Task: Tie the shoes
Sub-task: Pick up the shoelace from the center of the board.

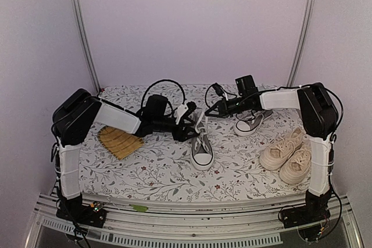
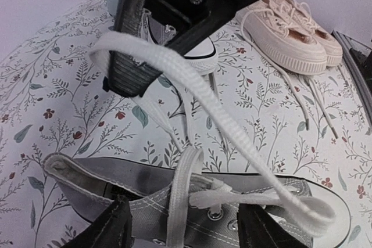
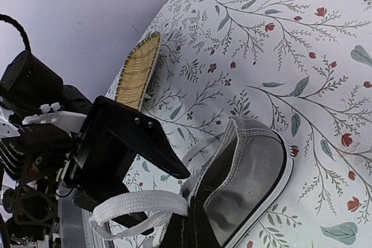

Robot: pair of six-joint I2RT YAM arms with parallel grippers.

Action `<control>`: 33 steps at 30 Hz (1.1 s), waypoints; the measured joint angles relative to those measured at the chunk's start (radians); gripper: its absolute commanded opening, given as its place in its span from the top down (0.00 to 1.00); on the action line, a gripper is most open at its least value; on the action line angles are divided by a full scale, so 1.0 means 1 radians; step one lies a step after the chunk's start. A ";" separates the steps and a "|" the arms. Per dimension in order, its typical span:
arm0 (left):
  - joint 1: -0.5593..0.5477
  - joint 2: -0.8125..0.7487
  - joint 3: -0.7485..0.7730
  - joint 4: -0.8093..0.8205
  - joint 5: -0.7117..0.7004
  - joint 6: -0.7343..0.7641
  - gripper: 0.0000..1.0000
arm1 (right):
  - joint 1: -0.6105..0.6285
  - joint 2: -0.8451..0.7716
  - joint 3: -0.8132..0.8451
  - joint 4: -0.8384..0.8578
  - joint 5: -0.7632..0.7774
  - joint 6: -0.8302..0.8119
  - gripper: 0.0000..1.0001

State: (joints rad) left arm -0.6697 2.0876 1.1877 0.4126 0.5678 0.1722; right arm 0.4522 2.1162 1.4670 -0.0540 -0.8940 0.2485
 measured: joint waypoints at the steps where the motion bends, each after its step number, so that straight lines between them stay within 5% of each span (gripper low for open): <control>1: 0.000 0.004 0.008 -0.007 -0.008 0.002 0.41 | 0.000 0.001 0.000 0.003 -0.007 0.012 1.00; 6: -0.001 0.006 0.018 -0.010 -0.039 0.011 0.50 | 0.000 0.035 0.000 0.016 -0.033 0.069 1.00; 16: -0.002 0.007 0.013 -0.036 -0.081 0.049 0.49 | 0.000 0.084 0.021 -0.028 -0.077 0.099 1.00; 33: -0.002 0.014 0.001 -0.125 -0.147 0.204 0.51 | 0.000 0.156 0.177 -0.346 -0.164 0.050 1.00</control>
State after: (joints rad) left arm -0.6712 2.1017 1.1885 0.2874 0.4206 0.3767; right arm 0.4522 2.2719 1.6444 -0.3996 -1.0580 0.2981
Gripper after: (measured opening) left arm 0.506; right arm 0.008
